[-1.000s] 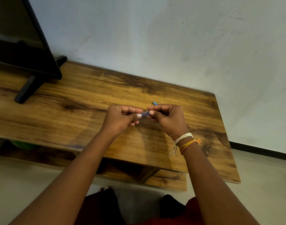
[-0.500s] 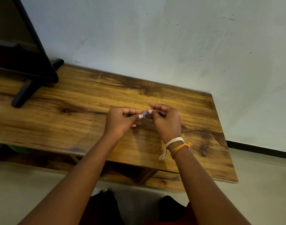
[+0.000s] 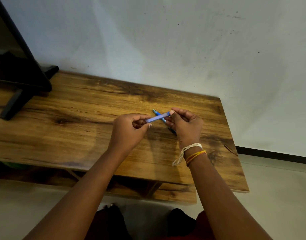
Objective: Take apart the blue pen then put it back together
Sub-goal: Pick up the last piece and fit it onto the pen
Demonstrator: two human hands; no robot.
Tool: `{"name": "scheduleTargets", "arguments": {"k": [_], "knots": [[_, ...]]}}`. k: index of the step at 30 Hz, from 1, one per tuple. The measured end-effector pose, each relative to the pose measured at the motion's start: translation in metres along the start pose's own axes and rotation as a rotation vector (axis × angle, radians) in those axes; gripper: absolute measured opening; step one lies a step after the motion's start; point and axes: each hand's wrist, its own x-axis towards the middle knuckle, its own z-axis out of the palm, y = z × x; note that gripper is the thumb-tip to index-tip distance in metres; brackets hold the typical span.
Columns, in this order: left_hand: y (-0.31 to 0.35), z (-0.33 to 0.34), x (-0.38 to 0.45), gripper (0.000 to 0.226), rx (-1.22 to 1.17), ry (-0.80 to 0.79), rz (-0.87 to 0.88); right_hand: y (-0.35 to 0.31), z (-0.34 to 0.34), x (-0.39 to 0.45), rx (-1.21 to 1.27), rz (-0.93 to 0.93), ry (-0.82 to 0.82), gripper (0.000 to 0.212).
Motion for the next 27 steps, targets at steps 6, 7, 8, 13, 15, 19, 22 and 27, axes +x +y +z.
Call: {"name": "scheduleTargets", "arguments": {"k": [6, 7, 8, 13, 15, 19, 22, 27], "knots": [[-0.002, 0.004, 0.002, 0.022, 0.038, 0.119, 0.019, 0.0, -0.005, -0.001, -0.205, -0.089, 0.055, 0.013], [-0.004, 0.004, 0.002, 0.021, 0.06, 0.159, 0.008, 0.002, -0.007, 0.0, -0.383, -0.159, 0.079, 0.018], [-0.006, 0.004, 0.001, 0.02, 0.092, 0.193, -0.007, 0.003, -0.009, 0.0, -0.574, -0.224, 0.084, 0.022], [-0.014, 0.014, -0.001, 0.019, 0.384, 0.247, -0.086, 0.015, -0.018, -0.003, -1.155, -0.298, 0.018, 0.037], [-0.014, 0.018, -0.003, 0.019, 0.468, 0.233, -0.086, 0.016, -0.019, -0.003, -1.196, -0.293, 0.015, 0.033], [-0.014, 0.022, -0.004, 0.021, 0.535, 0.216, -0.072, 0.014, -0.018, -0.001, -1.124, -0.241, 0.007, 0.022], [-0.014, 0.024, -0.003, 0.021, 0.52, 0.211, -0.059, 0.014, -0.017, -0.003, -1.034, -0.203, 0.011, 0.019], [-0.014, 0.025, -0.003, 0.022, 0.532, 0.21, -0.02, 0.017, -0.009, -0.009, -0.997, -0.209, 0.034, 0.017]]}}
